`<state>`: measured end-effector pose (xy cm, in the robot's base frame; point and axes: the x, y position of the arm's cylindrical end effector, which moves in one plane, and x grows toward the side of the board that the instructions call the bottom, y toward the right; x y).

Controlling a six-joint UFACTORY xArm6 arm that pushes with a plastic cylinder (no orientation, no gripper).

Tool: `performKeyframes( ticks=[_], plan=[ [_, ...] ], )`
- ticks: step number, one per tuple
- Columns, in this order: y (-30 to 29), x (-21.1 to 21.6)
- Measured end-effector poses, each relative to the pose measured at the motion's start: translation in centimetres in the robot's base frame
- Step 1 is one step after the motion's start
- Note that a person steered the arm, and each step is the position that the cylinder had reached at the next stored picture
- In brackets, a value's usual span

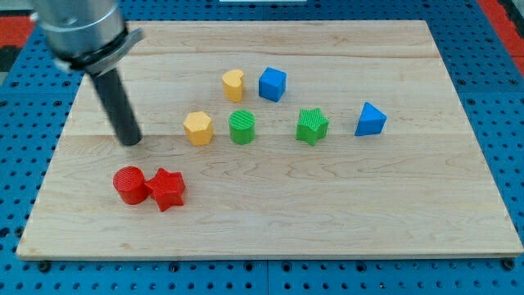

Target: Push the yellow hexagon to the yellow heart

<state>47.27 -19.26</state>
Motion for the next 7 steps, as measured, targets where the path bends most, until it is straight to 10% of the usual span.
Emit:
performKeyframes(
  ticks=[7],
  plan=[
    [17.3,-10.5]
  ],
)
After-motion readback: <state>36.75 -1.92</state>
